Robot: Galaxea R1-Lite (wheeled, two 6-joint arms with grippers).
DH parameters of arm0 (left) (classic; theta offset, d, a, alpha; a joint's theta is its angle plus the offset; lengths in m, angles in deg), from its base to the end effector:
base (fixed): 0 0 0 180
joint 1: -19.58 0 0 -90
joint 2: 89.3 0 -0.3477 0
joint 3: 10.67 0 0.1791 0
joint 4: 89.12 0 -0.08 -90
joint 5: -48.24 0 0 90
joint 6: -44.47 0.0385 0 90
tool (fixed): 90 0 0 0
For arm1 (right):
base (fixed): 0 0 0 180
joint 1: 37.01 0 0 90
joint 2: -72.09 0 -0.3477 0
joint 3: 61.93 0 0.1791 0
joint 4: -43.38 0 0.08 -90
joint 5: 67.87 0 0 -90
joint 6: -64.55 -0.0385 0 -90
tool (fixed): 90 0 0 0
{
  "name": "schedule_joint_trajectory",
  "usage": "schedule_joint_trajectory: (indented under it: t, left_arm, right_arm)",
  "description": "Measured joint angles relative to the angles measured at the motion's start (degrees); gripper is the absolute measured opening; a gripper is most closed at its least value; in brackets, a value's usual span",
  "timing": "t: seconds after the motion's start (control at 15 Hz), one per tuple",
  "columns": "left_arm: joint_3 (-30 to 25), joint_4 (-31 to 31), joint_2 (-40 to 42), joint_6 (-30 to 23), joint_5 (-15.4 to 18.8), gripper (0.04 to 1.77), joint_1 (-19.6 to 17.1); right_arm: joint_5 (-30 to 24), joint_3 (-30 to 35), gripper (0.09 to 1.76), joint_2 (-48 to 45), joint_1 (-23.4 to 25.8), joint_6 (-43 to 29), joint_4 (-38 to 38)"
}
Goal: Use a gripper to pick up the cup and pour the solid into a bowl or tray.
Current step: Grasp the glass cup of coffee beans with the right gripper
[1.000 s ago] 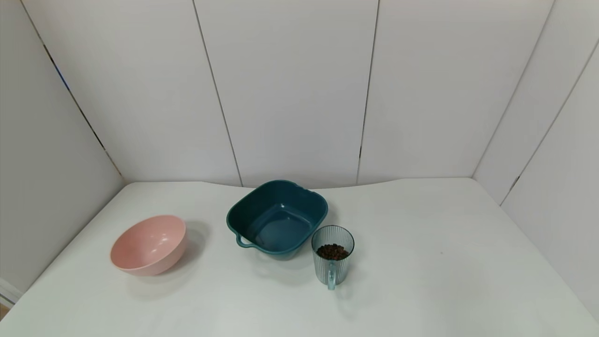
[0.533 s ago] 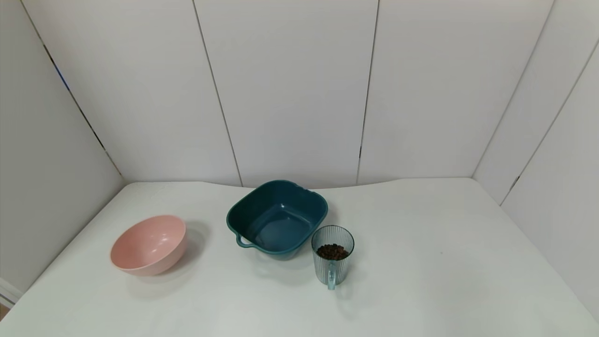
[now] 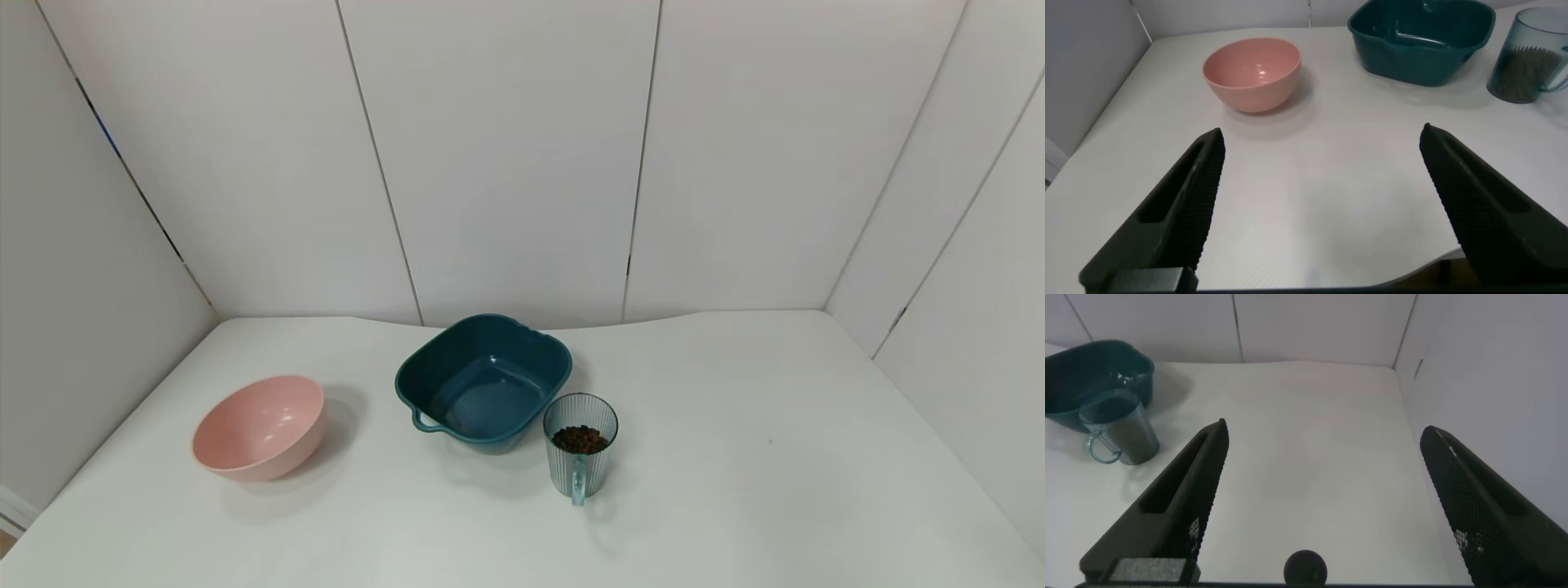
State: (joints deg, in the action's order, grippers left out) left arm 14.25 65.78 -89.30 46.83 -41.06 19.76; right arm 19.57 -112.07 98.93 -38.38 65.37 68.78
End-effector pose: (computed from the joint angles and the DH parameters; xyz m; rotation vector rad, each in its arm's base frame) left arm -0.0668 -0.0003 0.0751 0.0412 0.0028 -0.0154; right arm -0.0274 0.0011 0.2235 -0.0139 0.0362 0.0688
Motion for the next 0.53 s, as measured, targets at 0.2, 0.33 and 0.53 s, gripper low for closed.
schedule_joint_trajectory:
  t: [0.2, 0.33, 0.53]
  left_arm:
    - [0.0, 0.0, 0.0, 0.0, 0.0, 1.72, 0.0]
    - [0.0, 0.0, 0.0, 0.0, 0.0, 1.72, 0.0]
    - [0.0, 0.0, 0.0, 0.0, 0.0, 1.72, 0.0]
  right_arm:
    - [-2.7, -4.3, 1.71, 14.1, -0.3, 0.1, -4.3]
    - [-4.0, -5.5, 1.71, 23.9, -0.6, 0.4, -10.5]
    - [-4.9, -6.1, 1.71, 37.2, -2.7, 1.9, -17.7]
